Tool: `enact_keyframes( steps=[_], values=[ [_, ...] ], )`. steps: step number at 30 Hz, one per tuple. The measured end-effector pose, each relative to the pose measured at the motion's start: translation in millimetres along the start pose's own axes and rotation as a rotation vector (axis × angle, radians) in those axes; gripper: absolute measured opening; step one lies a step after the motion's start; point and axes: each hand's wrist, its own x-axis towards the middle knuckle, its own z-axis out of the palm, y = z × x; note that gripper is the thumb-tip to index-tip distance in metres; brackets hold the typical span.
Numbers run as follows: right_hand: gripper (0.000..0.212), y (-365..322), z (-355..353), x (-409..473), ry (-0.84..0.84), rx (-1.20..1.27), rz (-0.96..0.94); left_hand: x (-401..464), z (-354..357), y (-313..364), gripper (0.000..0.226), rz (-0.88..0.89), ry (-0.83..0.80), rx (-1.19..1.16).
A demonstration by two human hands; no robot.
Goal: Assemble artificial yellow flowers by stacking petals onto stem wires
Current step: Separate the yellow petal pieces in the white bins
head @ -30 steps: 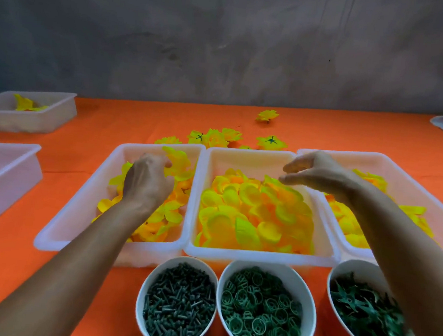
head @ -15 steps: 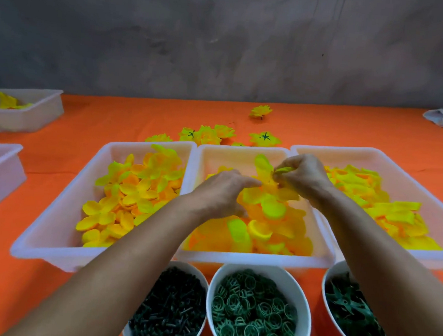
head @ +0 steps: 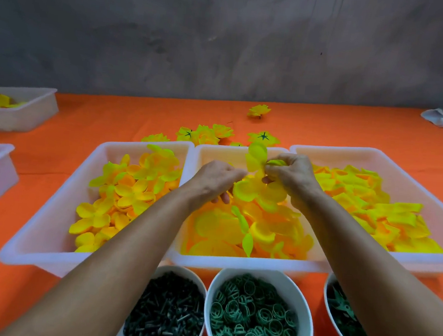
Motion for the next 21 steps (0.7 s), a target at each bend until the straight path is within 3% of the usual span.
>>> enact_keyframes(
  steps=[3,6,10,12,16,21],
  values=[
    [0.023,-1.2,0.8,-2.7,-0.038,0.116,0.028,1.1,4.9,-1.8,0.024,0.033,0.002,0.077],
    [0.022,-3.0,2.3,-3.5,-0.065,0.223,0.028,3.5,5.9,-9.3,0.006,0.034,0.053,-0.021],
    [0.018,-3.2,10.3,2.9,0.015,0.262,-0.033,6.8,2.5,-20.6,0.027,0.109,0.314,-0.115],
    [0.02,-2.0,16.2,5.9,0.081,0.253,-0.082,6.9,1.5,-22.4,0.033,0.15,0.368,-0.121],
    [0.014,7.9,25.7,8.2,0.172,0.156,-0.203,7.5,3.9,-23.8,0.037,0.212,0.398,-0.095],
    [0.009,14.5,24.7,5.1,0.081,0.227,-0.304,5.6,4.5,-25.8,0.024,0.229,0.305,-0.119]
  ],
)
